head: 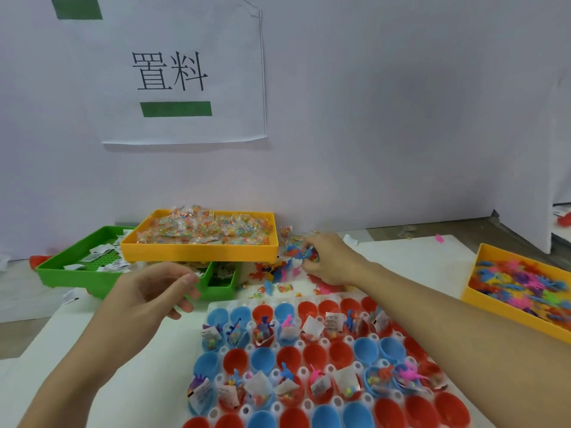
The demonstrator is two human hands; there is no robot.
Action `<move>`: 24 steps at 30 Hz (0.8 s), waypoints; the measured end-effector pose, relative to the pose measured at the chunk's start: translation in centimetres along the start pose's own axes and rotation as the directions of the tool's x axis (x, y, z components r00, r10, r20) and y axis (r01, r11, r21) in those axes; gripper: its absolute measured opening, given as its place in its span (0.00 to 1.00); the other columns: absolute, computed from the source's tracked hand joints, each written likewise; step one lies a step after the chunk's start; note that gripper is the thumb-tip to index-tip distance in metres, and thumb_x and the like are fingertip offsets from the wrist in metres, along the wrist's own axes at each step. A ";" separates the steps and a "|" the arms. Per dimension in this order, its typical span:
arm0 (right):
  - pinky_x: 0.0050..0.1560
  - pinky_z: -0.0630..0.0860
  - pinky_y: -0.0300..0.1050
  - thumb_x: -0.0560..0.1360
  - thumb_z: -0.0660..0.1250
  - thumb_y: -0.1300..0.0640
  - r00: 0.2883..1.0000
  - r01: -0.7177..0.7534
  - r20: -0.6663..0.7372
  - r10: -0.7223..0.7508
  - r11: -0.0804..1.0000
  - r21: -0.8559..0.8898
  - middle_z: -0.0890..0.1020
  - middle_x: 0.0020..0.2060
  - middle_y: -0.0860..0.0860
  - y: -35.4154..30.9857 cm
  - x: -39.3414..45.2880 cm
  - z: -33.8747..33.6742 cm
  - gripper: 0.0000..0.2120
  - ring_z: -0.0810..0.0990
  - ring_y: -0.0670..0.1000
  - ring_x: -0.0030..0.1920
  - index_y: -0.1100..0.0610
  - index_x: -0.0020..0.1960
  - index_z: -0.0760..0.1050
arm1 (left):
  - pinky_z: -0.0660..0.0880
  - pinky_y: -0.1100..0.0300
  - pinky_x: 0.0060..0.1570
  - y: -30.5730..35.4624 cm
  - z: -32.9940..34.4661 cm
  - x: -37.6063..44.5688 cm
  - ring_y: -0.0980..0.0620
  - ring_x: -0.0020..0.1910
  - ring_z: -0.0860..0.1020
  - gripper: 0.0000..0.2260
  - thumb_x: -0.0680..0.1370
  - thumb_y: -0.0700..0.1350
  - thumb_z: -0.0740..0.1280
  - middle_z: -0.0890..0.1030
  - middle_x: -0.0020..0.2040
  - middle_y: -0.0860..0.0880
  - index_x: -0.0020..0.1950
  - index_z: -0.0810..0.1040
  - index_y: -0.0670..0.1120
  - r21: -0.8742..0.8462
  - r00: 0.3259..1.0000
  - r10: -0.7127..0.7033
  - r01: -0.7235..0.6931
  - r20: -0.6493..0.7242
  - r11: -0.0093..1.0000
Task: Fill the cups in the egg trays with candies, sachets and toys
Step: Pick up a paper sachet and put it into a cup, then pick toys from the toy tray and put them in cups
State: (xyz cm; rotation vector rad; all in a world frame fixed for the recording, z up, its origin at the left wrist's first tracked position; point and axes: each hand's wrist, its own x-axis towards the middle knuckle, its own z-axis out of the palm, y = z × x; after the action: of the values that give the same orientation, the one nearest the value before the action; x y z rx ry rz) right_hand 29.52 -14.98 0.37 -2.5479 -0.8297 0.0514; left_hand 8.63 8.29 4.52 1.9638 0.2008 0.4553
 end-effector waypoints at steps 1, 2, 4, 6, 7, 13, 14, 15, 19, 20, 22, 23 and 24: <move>0.40 0.71 0.45 0.75 0.68 0.59 0.997 -0.034 -0.060 0.038 0.997 0.072 0.80 0.44 0.59 0.2 -0.2 -0.3 0.08 0.74 0.52 0.39 0.64 0.49 0.77 | 0.79 0.58 0.35 0.4 0.4 0.0 0.46 0.36 0.82 0.07 0.78 0.39 0.66 0.85 0.38 0.44 0.45 0.83 0.42 -0.012 1.000 0.004 -0.004 -0.003 1.000; 0.35 0.70 0.41 0.75 0.69 0.59 0.989 -0.064 -0.126 0.082 0.988 0.144 0.80 0.39 0.59 0.4 -0.4 -0.6 0.07 0.72 0.51 0.35 0.65 0.44 0.77 | 0.80 0.57 0.36 0.8 0.9 -0.1 0.46 0.36 0.82 0.07 0.79 0.39 0.66 0.85 0.38 0.44 0.45 0.83 0.42 -0.023 1.000 0.008 -0.008 -0.007 1.000; 0.27 0.65 0.34 0.74 0.70 0.59 0.952 -0.119 -0.247 0.182 0.960 0.252 0.75 0.30 0.54 1.0 -0.9 -1.2 0.11 0.69 0.48 0.29 0.62 0.35 0.74 | 0.81 0.58 0.37 1.9 3.0 -0.1 0.48 0.36 0.83 0.06 0.79 0.40 0.67 0.85 0.39 0.45 0.45 0.83 0.44 -0.043 1.000 0.009 -0.009 -0.010 0.999; 0.24 0.61 0.34 0.75 0.70 0.58 0.912 -0.165 -0.303 0.276 0.924 0.344 0.72 0.26 0.52 1.4 -1.4 -1.7 0.16 0.68 0.48 0.27 0.58 0.31 0.70 | 0.82 0.60 0.38 3.1 6.0 0.4 0.50 0.38 0.84 0.06 0.80 0.42 0.66 0.85 0.40 0.47 0.47 0.82 0.47 -0.066 0.999 -0.034 0.034 0.008 0.997; 0.26 0.62 0.36 0.76 0.70 0.57 0.898 -0.177 -0.308 0.315 0.898 0.402 0.71 0.26 0.51 1.5 -1.6 -2.0 0.18 0.68 0.48 0.27 0.57 0.30 0.68 | 0.82 0.61 0.39 3.8 7.7 0.9 0.51 0.39 0.84 0.05 0.81 0.44 0.65 0.85 0.41 0.48 0.49 0.81 0.48 -0.052 0.998 -0.058 0.060 0.032 0.997; 0.30 0.66 0.41 0.76 0.69 0.59 0.900 -0.076 -0.295 0.322 0.781 0.620 0.71 0.25 0.50 -1.1 -3.4 -3.3 0.17 0.67 0.49 0.28 0.57 0.30 0.69 | 0.76 0.47 0.60 6.9 18.7 5.4 0.50 0.52 0.78 0.13 0.82 0.57 0.55 0.77 0.51 0.54 0.59 0.71 0.52 -0.113 0.930 -0.328 0.349 0.168 0.930; 0.30 0.65 0.40 0.76 0.68 0.61 0.901 -0.067 -0.300 0.312 0.785 0.616 0.71 0.24 0.48 -1.5 -3.8 -3.7 0.17 0.66 0.48 0.28 0.56 0.30 0.69 | 0.77 0.49 0.58 7.4 20.4 5.9 0.50 0.51 0.78 0.14 0.83 0.54 0.55 0.78 0.51 0.51 0.59 0.74 0.48 -0.257 0.908 -0.384 0.417 0.169 0.872; 0.30 0.63 0.39 0.75 0.68 0.63 0.899 -0.066 -0.307 0.312 0.789 0.610 0.70 0.24 0.47 -1.6 -4.4 -4.1 0.17 0.64 0.48 0.28 0.57 0.29 0.68 | 0.78 0.52 0.52 8.1 21.7 6.1 0.50 0.47 0.78 0.13 0.82 0.51 0.56 0.79 0.48 0.49 0.54 0.77 0.46 -0.417 0.887 -0.425 0.461 0.183 0.783; 0.33 0.66 0.47 0.74 0.66 0.65 0.876 -0.089 -0.369 0.312 0.855 0.512 0.77 0.31 0.55 0.9 -7.3 -6.9 0.08 0.69 0.52 0.33 0.65 0.37 0.73 | 0.72 0.61 0.33 10.8 26.2 5.6 0.52 0.37 0.76 0.12 0.78 0.43 0.57 0.78 0.30 0.50 0.36 0.75 0.47 -0.628 0.845 -0.451 0.523 0.289 0.577; 0.35 0.71 0.50 0.74 0.66 0.64 0.864 -0.108 -0.390 0.320 0.873 0.476 0.80 0.34 0.57 2.1 -8.2 -7.7 0.06 0.73 0.53 0.35 0.66 0.40 0.76 | 0.72 0.61 0.34 11.6 27.4 5.2 0.52 0.38 0.75 0.12 0.79 0.43 0.58 0.77 0.33 0.50 0.37 0.75 0.47 -0.606 0.841 -0.430 0.537 0.329 0.586; 0.40 0.76 0.50 0.76 0.67 0.62 0.820 -0.155 -0.452 0.351 0.897 0.415 0.83 0.39 0.57 4.8 -10.2 -9.3 0.05 0.80 0.55 0.39 0.64 0.45 0.79 | 0.74 0.61 0.35 13.1 29.7 4.5 0.53 0.41 0.77 0.11 0.80 0.46 0.58 0.79 0.39 0.50 0.42 0.77 0.48 -0.528 0.815 -0.386 0.576 0.433 0.624; 0.40 0.77 0.49 0.77 0.67 0.60 0.791 -0.174 -0.489 0.367 0.902 0.396 0.83 0.40 0.55 6.3 -11.3 -10.1 0.06 0.81 0.53 0.40 0.62 0.46 0.80 | 0.76 0.60 0.37 13.8 30.7 4.2 0.53 0.43 0.79 0.11 0.81 0.47 0.57 0.81 0.42 0.50 0.45 0.78 0.48 -0.465 0.794 -0.363 0.588 0.488 0.662; 0.38 0.77 0.43 0.78 0.66 0.58 0.763 -0.193 -0.521 0.383 0.904 0.382 0.83 0.40 0.53 7.7 -12.3 -10.8 0.06 0.81 0.51 0.40 0.59 0.46 0.80 | 0.77 0.59 0.40 14.4 31.5 4.0 0.51 0.45 0.80 0.13 0.82 0.50 0.56 0.83 0.47 0.48 0.49 0.79 0.48 -0.396 0.777 -0.338 0.580 0.530 0.712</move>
State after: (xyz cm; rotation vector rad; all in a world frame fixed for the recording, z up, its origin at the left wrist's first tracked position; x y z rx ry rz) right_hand 25.58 -31.91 5.42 -2.1668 -0.1538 -0.4584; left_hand 24.05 -22.92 6.86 1.3232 0.2555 -0.2525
